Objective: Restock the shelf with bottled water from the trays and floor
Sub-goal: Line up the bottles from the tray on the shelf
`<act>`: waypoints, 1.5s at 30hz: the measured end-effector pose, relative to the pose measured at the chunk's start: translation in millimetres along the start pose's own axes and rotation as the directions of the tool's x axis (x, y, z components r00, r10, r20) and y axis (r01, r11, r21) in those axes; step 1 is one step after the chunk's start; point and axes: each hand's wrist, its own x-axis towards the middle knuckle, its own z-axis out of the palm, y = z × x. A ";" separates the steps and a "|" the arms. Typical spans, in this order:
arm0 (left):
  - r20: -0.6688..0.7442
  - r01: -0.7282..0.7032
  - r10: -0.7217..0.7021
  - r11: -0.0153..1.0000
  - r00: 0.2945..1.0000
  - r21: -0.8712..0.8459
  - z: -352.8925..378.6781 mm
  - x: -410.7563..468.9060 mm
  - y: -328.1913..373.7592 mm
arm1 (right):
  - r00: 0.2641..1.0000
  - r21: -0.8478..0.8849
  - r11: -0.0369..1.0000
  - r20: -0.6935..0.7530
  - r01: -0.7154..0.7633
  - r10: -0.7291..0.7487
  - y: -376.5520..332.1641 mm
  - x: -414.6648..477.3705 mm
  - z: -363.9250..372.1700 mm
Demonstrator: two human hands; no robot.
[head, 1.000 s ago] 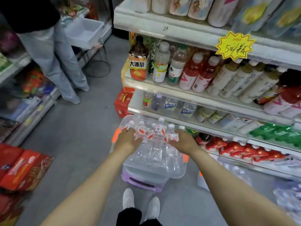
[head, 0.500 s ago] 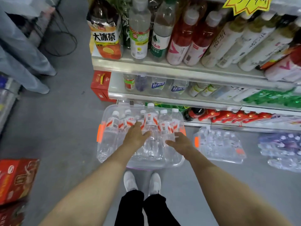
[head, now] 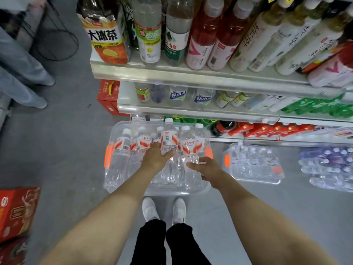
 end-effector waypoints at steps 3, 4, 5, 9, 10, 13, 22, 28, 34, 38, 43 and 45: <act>-0.028 0.066 -0.067 0.996 0.997 -0.056 3.5 1.7 2.0 | 0.998 0.033 0.999 0.048 0.025 -0.026 2.5 -0.9 -0.7; -0.036 0.079 -0.082 0.995 0.996 -0.066 5.7 3.8 1.2 | 0.997 0.056 0.998 0.063 0.030 -0.034 5.6 -1.5 -0.6; -0.043 0.102 -0.105 0.992 0.994 -0.068 6.8 4.8 2.0 | 0.997 0.077 0.997 0.073 0.031 -0.036 8.3 -3.7 -0.5; -0.041 0.185 -0.190 0.978 0.981 -0.094 9.0 6.4 12.2 | 0.992 0.159 0.986 0.104 0.054 -0.071 23.7 -10.2 -4.0; -0.035 0.199 -0.203 0.975 0.979 -0.095 9.8 7.5 14.4 | 0.992 0.179 0.982 0.101 0.060 -0.079 26.2 -12.8 -6.2; 0.004 0.239 -0.240 0.964 0.971 -0.114 10.7 8.9 18.1 | 0.988 0.241 0.967 0.109 0.079 -0.108 32.5 -22.6 -16.5; 0.112 0.196 -0.169 0.931 0.979 -0.307 11.5 -0.5 19.3 | 0.963 0.352 0.917 0.118 0.188 -0.243 43.0 -56.3 -45.2; 0.168 0.139 -0.058 0.842 0.984 -0.522 -5.4 -22.1 20.7 | 0.955 0.437 0.869 0.068 0.231 -0.288 34.5 -76.3 -51.5; 0.173 0.032 0.152 0.654 0.973 -0.755 -47.6 -55.3 52.1 | 0.921 0.484 0.802 -0.022 0.350 -0.388 -11.1 -105.0 -59.5; 0.122 -0.092 0.306 0.600 0.944 -0.795 -89.3 -84.5 81.2 | 0.859 0.503 0.728 -0.059 0.466 -0.509 -54.4 -132.6 -64.8; 0.035 -0.244 0.429 0.577 0.902 -0.780 -134.8 -125.4 112.9 | 0.749 0.476 0.645 -0.046 0.598 -0.661 -103.8 -165.7 -65.5; 0.011 -0.293 0.478 0.557 0.878 -0.777 -153.1 -140.5 126.9 | 0.693 0.468 0.604 -0.026 0.645 -0.720 -123.6 -182.4 -65.9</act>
